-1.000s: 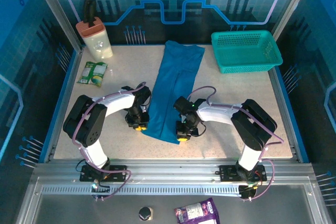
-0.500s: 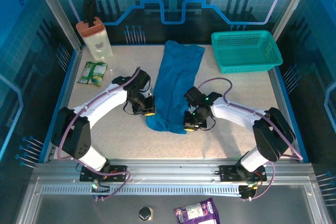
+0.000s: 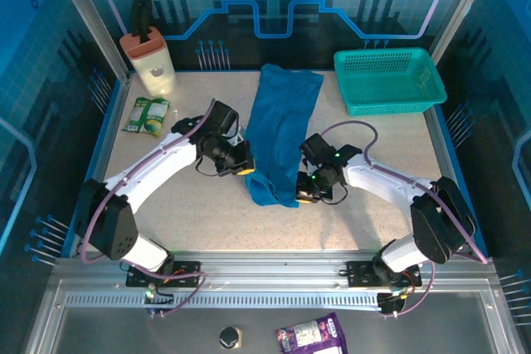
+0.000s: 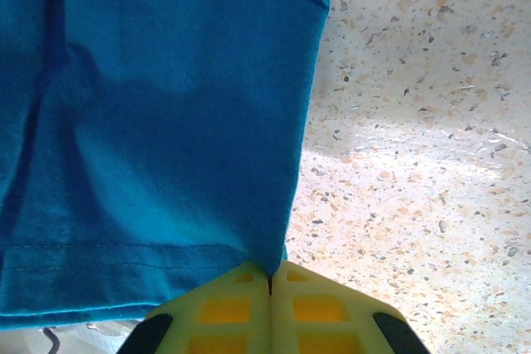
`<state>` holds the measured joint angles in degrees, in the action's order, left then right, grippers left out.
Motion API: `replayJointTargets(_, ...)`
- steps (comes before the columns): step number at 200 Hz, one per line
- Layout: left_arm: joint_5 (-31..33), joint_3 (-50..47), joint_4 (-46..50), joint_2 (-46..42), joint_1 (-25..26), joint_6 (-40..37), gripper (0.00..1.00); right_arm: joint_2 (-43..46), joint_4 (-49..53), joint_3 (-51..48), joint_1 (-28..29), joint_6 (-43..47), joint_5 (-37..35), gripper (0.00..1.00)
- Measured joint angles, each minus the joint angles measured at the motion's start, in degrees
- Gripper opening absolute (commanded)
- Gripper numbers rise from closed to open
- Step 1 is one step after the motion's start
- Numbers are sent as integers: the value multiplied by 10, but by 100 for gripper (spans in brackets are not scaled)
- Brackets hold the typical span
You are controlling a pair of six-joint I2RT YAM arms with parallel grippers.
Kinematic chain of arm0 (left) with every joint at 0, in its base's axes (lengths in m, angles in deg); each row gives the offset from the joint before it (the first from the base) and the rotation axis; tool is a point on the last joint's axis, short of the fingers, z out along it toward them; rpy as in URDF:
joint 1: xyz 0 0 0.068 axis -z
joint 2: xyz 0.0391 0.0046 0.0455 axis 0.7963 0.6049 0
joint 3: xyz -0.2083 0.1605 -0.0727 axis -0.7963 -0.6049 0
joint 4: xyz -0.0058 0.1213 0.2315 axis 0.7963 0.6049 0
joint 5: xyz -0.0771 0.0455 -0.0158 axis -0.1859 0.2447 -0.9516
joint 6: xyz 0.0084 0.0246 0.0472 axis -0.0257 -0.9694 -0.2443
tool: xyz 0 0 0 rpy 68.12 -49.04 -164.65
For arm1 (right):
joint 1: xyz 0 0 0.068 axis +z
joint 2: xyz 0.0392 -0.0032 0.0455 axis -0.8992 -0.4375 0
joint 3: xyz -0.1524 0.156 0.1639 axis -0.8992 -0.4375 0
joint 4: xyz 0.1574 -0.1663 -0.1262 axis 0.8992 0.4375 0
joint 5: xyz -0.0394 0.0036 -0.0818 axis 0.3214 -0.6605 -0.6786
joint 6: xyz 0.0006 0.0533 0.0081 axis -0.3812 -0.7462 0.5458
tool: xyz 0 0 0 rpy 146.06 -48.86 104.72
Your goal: Fold the inside-out t-shirt
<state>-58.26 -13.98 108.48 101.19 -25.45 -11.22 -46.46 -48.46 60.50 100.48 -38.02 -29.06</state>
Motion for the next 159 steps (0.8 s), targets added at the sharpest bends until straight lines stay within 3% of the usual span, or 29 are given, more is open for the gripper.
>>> replayJointTargets(58,67,-144,-42,-32,0,37,1,-11,-4,-2,3,9,12,0)
replayJointTargets(118,122,-226,-82,-31,0,49,1,-58,-22,-22,26,8,22,4)
replayJointTargets(138,124,-244,-95,-26,0,49,2,-68,-29,-22,35,6,25,11)
replayJointTargets(159,122,-245,-106,-22,0,47,4,-71,-30,-22,40,5,26,32)
